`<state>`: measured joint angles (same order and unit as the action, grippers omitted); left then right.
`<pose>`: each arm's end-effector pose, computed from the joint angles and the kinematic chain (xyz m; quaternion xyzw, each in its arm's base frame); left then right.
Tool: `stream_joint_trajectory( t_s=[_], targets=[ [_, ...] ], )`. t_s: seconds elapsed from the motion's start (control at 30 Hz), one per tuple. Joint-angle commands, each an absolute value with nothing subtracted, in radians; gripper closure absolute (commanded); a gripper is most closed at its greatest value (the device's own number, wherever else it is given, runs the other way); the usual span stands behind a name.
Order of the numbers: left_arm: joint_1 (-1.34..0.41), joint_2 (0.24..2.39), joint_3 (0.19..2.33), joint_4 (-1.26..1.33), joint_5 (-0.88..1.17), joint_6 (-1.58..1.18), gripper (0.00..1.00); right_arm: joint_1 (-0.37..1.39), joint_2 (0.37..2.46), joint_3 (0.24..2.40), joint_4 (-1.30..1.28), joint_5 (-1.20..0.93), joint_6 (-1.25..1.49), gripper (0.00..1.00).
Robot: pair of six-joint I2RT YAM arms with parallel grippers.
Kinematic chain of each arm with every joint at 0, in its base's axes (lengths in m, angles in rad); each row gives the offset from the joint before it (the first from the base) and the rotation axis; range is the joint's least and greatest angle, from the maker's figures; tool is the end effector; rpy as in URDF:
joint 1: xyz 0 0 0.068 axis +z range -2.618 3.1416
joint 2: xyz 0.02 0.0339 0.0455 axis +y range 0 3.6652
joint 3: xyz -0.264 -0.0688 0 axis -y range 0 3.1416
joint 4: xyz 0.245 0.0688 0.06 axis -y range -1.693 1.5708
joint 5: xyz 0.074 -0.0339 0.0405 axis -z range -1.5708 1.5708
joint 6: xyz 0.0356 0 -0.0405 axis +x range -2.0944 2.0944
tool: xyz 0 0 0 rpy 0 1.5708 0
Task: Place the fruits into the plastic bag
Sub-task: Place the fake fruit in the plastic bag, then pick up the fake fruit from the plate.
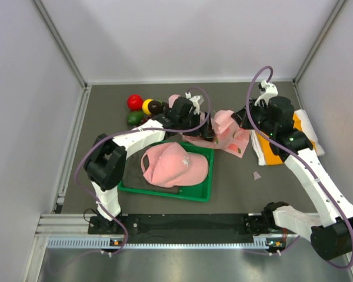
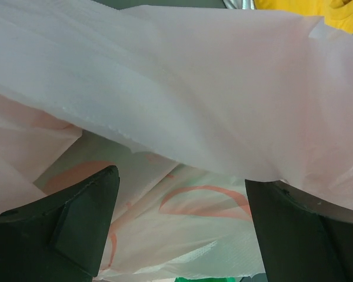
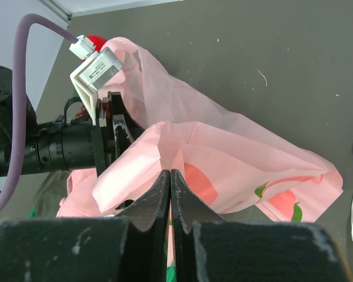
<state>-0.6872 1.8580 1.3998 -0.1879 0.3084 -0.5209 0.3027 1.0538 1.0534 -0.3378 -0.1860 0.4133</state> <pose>0.3234 -0.2794 0.2471 0.1417 0.8756 -0.3635 0.2847 0.2246 0.0770 0.3667 -0.0087 0.8142 0.2726 0.5125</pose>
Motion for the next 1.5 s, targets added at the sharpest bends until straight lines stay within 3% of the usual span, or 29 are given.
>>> stream_joint_trajectory(
  t_s=[0.0,0.43,0.6,0.77,0.97,1.17,1.47],
  targets=[
    [-0.690,1.783,1.414,-0.175,0.321,-0.491,0.08,0.298,1.028,1.060,-0.316,-0.186,0.417,1.00],
    [-0.689,1.479,1.230,-0.218,0.348,-0.308,0.05,0.296,1.020,1.062,-0.321,-0.176,0.413,1.00],
    [-0.681,1.330,1.190,-0.291,0.226,-0.256,0.05,0.296,1.019,1.058,-0.321,-0.178,0.414,1.00],
    [-0.550,1.241,1.158,-0.285,0.181,-0.282,0.04,0.298,1.017,1.054,-0.319,-0.184,0.413,1.00],
    [-0.381,1.302,1.227,-0.353,0.134,-0.285,0.04,0.298,1.011,1.042,-0.314,-0.202,0.410,1.00],
    [-0.350,1.469,1.377,-0.440,-0.044,-0.200,0.04,0.298,1.008,1.042,-0.310,-0.212,0.400,1.00],
    [-0.302,1.730,1.597,-0.503,-0.112,-0.121,0.07,0.296,1.026,1.055,-0.321,-0.236,0.385,1.00]
  ],
)
